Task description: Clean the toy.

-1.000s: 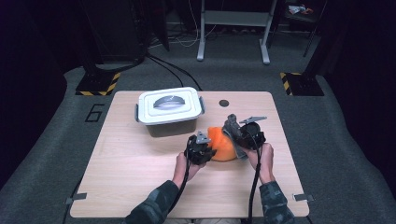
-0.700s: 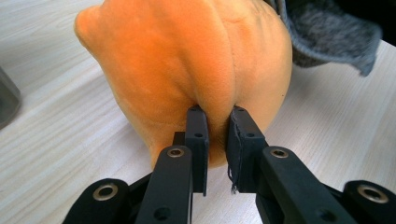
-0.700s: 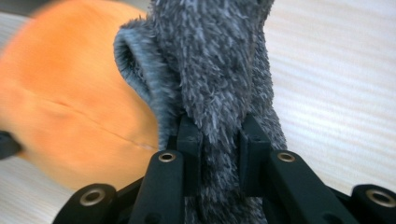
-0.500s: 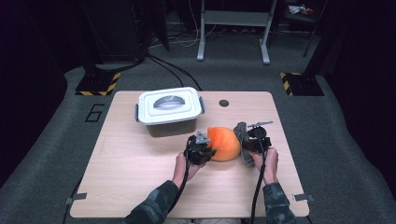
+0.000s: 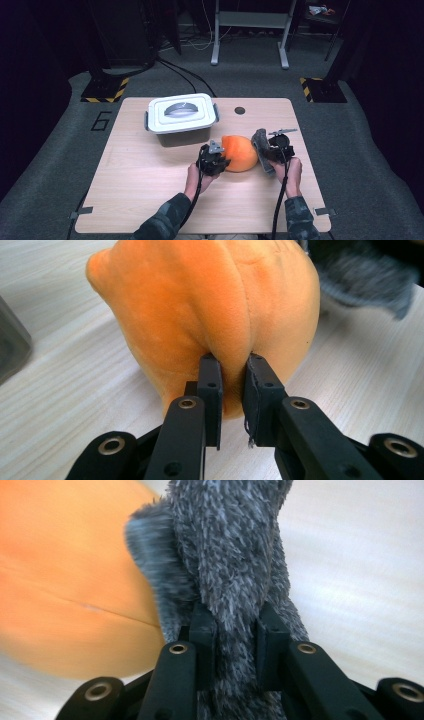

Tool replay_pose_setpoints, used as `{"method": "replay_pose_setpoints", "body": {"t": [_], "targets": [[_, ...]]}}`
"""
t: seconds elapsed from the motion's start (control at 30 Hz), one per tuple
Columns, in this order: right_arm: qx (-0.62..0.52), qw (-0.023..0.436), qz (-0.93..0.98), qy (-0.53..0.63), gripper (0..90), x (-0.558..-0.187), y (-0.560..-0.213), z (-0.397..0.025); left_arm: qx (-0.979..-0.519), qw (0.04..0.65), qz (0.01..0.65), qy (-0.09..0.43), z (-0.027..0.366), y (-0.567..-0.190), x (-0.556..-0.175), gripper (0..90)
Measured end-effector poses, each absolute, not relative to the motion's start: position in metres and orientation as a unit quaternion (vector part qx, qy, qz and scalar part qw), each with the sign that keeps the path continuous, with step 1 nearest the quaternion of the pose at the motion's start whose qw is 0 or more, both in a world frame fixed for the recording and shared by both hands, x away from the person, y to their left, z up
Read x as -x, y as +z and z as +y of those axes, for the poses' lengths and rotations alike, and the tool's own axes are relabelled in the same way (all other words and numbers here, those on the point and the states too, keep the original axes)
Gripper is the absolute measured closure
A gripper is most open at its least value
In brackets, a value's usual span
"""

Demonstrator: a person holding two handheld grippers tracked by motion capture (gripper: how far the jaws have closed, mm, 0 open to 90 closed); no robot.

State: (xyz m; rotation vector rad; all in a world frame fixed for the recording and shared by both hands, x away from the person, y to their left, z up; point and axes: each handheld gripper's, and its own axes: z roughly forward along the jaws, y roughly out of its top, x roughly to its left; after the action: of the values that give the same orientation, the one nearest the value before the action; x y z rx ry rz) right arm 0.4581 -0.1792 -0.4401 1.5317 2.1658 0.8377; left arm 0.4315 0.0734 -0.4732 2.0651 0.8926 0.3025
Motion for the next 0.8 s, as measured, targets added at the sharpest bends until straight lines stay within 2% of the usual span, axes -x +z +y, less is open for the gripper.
{"method": "replay_pose_setpoints", "body": {"t": [0.17,0.47,0.5,0.67,0.8], "targets": [[-0.504,0.186,0.778,0.326,74.2,-0.446,-0.416,-0.164,-0.824,0.422,0.357,0.122,0.074,-0.474,-0.432,78.8],[-0.501,0.175,0.790,0.307,74.5,-0.455,-0.433,-0.150,-0.818,0.438,0.356,0.113,0.077,-0.473,-0.433,74.0],[-0.503,0.173,0.790,0.306,74.4,-0.455,-0.433,-0.150,-0.817,0.442,0.355,0.111,0.077,-0.472,-0.433,72.3],[-0.503,0.170,0.789,0.308,74.4,-0.459,-0.433,-0.154,-0.820,0.440,0.342,0.133,0.074,-0.469,-0.430,51.0],[-0.505,0.171,0.788,0.308,74.4,-0.462,-0.433,-0.154,-0.825,0.429,0.336,0.150,0.070,-0.470,-0.429,45.1]]}}
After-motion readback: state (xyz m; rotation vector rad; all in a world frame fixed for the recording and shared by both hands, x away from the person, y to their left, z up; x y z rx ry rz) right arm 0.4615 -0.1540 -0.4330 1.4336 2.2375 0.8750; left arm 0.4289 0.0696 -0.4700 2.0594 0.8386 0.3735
